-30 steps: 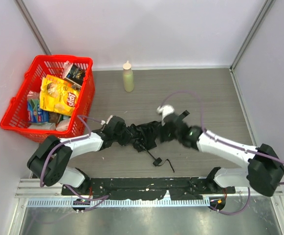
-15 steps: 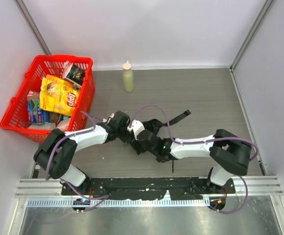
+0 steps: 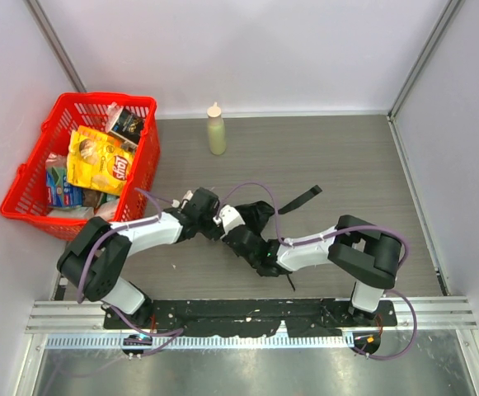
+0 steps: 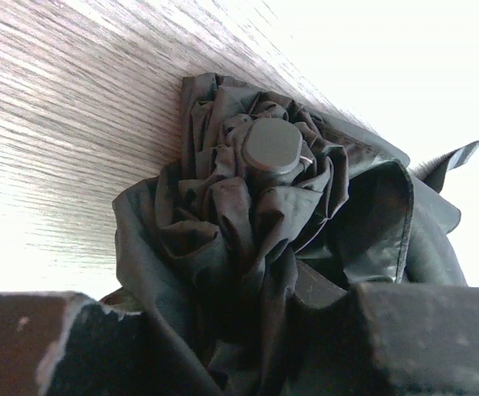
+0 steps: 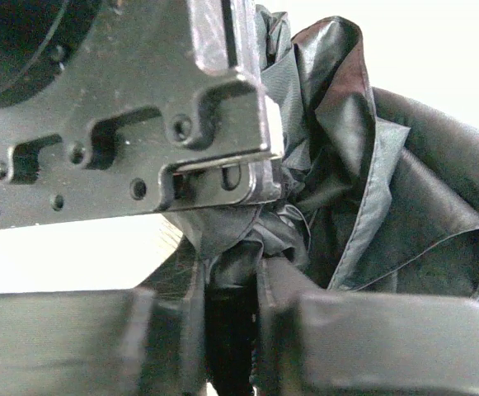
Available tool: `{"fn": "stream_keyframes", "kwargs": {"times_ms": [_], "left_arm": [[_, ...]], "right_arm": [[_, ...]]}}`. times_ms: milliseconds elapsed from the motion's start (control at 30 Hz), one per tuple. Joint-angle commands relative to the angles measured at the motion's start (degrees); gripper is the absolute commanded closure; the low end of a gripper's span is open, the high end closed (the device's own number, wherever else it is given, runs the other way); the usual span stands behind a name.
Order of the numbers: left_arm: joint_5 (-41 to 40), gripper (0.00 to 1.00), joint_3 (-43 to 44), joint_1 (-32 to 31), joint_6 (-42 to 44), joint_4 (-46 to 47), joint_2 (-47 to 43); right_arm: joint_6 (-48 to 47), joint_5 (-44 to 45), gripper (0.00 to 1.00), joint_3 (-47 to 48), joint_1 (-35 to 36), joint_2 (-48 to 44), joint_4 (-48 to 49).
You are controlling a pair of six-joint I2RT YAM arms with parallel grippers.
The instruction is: Put away the umbrella
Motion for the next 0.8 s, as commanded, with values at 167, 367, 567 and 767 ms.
{"fn": "stream_keyframes", "kwargs": {"times_ms": [167, 367, 567, 767], "left_arm": [[-3.2, 0.49, -8.7, -0.5, 1.7, 1.1, 2.0], [-6.8, 0.21, -11.3, -0.5, 5.7, 5.9, 1.0], [-6.6, 0.19, -11.2, -0.5, 6.4, 7.7, 3.8], [-8.8, 0.22, -10.4, -0.7, 6.3, 7.4, 7.1]], "right_arm": [[12.9, -20.2, 1.00, -11.6, -8.5, 3.4, 14.5], [18.0, -40.7, 0.99, -14.2, -16.6, 5.1, 21.8], [24.9, -53.1, 0.99, -14.0, -20.7, 8.8, 27.2], [31.9, -65.6, 0.99, -13.2, -24.4, 14.2, 35.5]]}}
